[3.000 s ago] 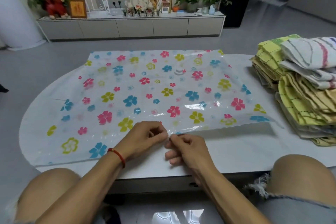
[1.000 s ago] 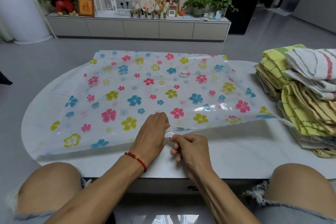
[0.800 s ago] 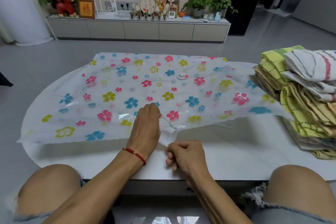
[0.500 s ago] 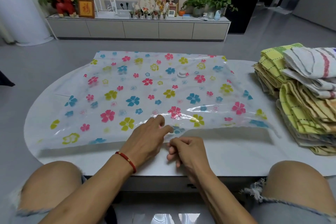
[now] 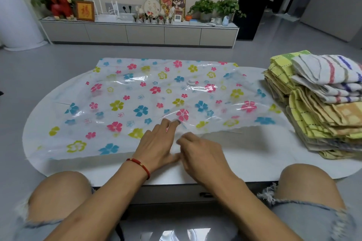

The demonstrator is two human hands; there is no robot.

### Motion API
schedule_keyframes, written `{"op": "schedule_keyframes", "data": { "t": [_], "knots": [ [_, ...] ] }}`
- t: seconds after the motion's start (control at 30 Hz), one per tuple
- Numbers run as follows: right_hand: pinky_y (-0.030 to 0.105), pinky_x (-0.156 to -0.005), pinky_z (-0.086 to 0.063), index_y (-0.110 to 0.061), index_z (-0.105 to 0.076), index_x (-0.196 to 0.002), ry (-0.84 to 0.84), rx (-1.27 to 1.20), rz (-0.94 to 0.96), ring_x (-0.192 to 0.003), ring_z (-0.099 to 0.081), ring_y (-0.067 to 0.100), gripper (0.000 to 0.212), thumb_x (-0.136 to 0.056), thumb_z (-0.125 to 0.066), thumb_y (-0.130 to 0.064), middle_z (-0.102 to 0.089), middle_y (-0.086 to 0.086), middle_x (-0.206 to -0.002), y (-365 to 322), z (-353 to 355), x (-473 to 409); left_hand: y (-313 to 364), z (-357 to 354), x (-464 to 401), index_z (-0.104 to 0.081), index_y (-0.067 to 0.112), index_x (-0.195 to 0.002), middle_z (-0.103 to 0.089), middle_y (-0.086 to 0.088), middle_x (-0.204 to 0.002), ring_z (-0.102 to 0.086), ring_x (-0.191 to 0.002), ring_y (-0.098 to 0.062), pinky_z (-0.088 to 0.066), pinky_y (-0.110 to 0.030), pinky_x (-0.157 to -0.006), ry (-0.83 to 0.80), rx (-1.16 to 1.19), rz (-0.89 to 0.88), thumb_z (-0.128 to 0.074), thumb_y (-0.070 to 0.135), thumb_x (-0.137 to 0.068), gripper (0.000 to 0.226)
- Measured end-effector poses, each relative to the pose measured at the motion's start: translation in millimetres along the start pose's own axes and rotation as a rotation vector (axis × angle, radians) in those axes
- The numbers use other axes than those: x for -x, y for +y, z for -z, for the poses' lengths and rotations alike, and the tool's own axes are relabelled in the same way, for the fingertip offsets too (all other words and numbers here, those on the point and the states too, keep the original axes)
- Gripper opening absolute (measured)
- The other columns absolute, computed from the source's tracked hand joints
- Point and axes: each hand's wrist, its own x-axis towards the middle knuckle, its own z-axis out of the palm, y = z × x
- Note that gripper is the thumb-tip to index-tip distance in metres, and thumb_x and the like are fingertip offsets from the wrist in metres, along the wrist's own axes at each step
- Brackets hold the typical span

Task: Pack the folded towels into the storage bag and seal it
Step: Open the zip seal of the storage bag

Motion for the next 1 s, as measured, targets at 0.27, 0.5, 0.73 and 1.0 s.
{"op": "schedule_keyframes", "data": {
  "t": [0.27, 0.5, 0.73, 1.0],
  "knots": [
    [0.040, -0.090, -0.049, -0.043, -0.032, -0.152, -0.159, -0.243, -0.539, -0.122, -0.055, 0.022, 0.063, -0.095, -0.045, -0.020, -0.051, -0.018, -0.148, 11, -13, 61, 6, 4, -4, -0.014, 0.020, -0.150, -0.038, -0.008, -0.136, -0.055, -0.104, -0.030, -0.049, -0.041, -0.075, 0.059, 0.017, 0.128, -0.075, 0.063, -0.062, 0.115],
    [0.041, -0.095, -0.050, -0.030, -0.052, -0.146, -0.033, -0.117, -0.451, -0.129, -0.056, 0.025, 0.053, -0.095, -0.049, -0.019, -0.057, -0.006, -0.148, 3, 4, 26, 12, -3, 4, -0.006, 0.018, -0.153, -0.038, -0.011, -0.140, -0.053, -0.108, -0.031, -0.048, -0.041, -0.079, 0.041, -0.111, 0.087, -0.070, 0.067, -0.062, 0.122],
    [0.035, -0.092, -0.052, -0.047, -0.033, -0.155, -0.094, -0.319, -0.686, -0.117, -0.063, 0.021, 0.069, -0.094, -0.048, -0.017, -0.065, -0.020, -0.137, 49, 8, 50, 5, 1, 3, -0.006, 0.023, -0.151, -0.042, -0.008, -0.132, -0.055, -0.095, -0.029, -0.050, -0.039, -0.071, 0.050, -0.030, 0.121, -0.071, 0.068, -0.058, 0.122],
    [0.027, -0.047, -0.048, -0.025, -0.038, -0.155, 0.177, -1.113, -1.051, -0.064, -0.067, 0.019, 0.062, -0.098, -0.062, -0.018, -0.071, -0.003, -0.104, 50, -1, 58, 0, -2, 5, 0.001, 0.024, -0.152, -0.044, -0.008, -0.129, -0.055, -0.095, -0.028, -0.050, -0.039, -0.071, 0.063, 0.015, 0.104, -0.071, 0.069, -0.057, 0.128]
  ]
}}
